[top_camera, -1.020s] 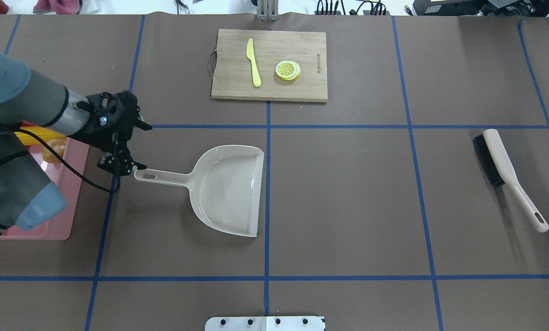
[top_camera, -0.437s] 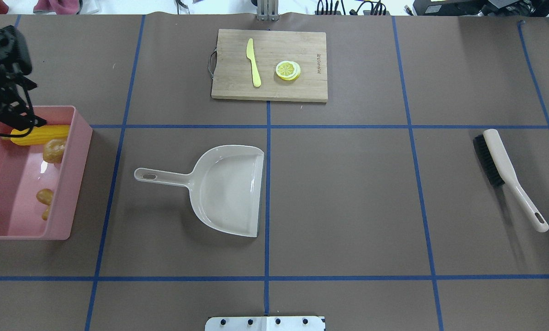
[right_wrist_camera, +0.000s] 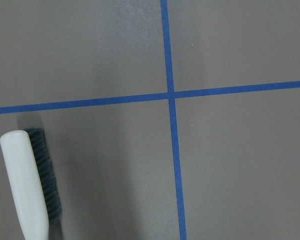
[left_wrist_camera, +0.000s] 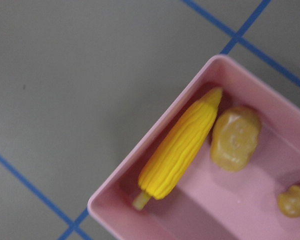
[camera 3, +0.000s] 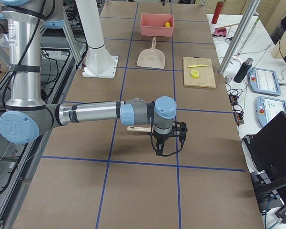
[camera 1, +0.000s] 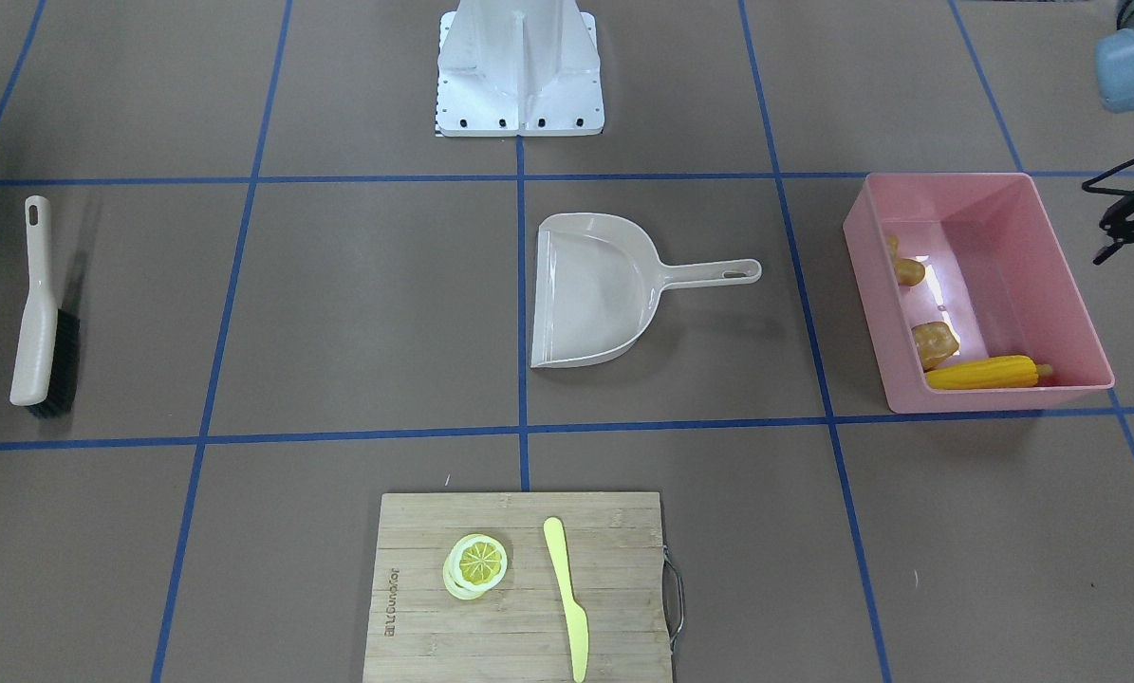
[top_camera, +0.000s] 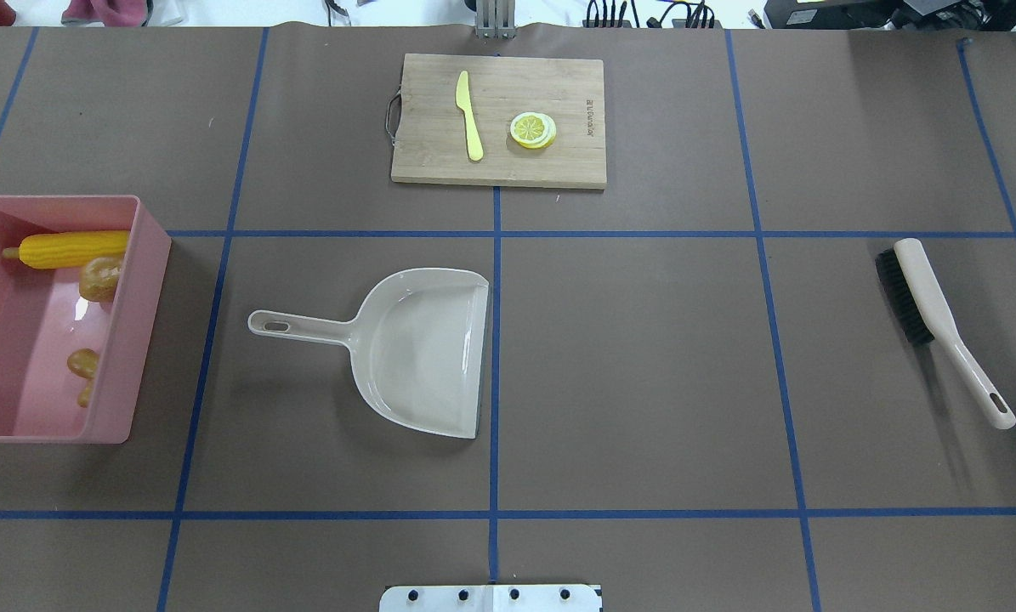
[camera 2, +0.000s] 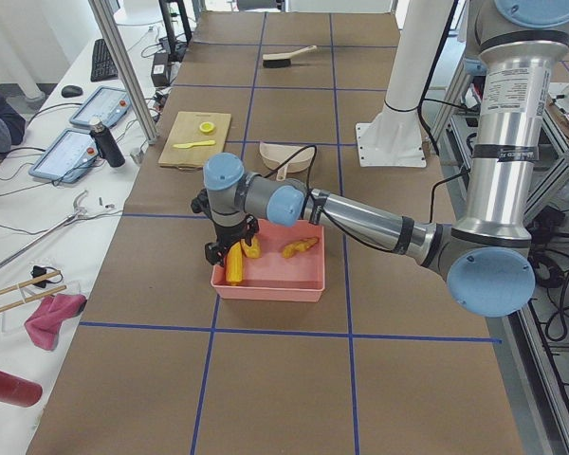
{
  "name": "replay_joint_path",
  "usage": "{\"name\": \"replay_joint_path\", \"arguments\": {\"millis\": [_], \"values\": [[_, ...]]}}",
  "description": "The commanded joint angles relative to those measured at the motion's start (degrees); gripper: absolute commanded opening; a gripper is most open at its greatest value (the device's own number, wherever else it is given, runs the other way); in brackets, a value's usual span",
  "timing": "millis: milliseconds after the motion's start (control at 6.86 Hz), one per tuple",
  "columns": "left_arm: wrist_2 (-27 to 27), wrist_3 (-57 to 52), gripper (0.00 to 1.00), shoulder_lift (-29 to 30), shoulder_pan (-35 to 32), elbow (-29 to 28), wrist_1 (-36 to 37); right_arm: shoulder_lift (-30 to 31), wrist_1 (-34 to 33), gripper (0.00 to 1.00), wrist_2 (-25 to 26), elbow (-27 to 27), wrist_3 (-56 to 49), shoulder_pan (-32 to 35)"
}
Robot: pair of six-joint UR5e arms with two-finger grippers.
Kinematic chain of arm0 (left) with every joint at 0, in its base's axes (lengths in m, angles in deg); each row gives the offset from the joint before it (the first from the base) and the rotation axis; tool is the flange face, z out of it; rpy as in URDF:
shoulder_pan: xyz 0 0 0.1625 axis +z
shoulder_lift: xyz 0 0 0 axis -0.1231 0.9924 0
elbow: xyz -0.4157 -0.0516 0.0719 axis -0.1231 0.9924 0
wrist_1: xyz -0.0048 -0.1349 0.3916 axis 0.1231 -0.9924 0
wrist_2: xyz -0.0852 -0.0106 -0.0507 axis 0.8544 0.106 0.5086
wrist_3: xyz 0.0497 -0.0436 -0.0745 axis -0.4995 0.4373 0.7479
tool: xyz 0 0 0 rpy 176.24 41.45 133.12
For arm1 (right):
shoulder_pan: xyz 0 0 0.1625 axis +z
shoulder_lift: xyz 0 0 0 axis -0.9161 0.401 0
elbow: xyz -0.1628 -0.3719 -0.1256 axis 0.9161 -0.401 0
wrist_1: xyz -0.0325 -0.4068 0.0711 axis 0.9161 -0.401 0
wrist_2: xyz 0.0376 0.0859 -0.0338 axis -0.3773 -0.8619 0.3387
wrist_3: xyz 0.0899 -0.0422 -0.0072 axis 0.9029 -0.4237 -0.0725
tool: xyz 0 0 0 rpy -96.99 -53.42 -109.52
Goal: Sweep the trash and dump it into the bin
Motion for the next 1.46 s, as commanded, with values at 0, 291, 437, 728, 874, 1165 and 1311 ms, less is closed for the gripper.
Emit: {"name": "replay_joint_path", "arguments": {"millis": [0, 291, 437, 728, 874, 1165, 1311], "values": [[3.8, 4.0, 0.99, -4.9, -11.8, -3.0, 4.6, 0.0, 0.0, 1.00, -0.4, 0.5, 0.0, 0.1], [1.1, 4.5, 0.99, -9.4, -17.1, -2.9, 4.3, 0.2, -0.1, 1.00, -1.0, 1.3, 0.0, 0.1], [-2.9, 4.7, 0.99, -9.7, -17.3, -3.7, 4.2, 0.2, -0.1, 1.00, -1.0, 1.3, 0.0, 0.1], [-4.3, 6.4, 0.99, -8.8, -20.7, -7.5, 3.9, 0.2, 0.0, 1.00, -0.9, 0.8, 0.0, 0.1], [-4.3, 6.4, 0.99, -8.8, -21.0, -7.6, 3.9, 0.2, 0.0, 1.00, -0.9, 0.9, 0.0, 0.1], [-4.2, 6.0, 0.99, -9.0, -24.3, -7.9, 3.8, 0.1, -0.1, 1.00, -1.0, 1.1, 0.0, 0.1], [-4.1, 6.0, 0.99, -8.9, -24.3, -7.8, 3.7, 0.1, -0.1, 1.00, -0.9, 1.1, 0.0, 0.1]]}}
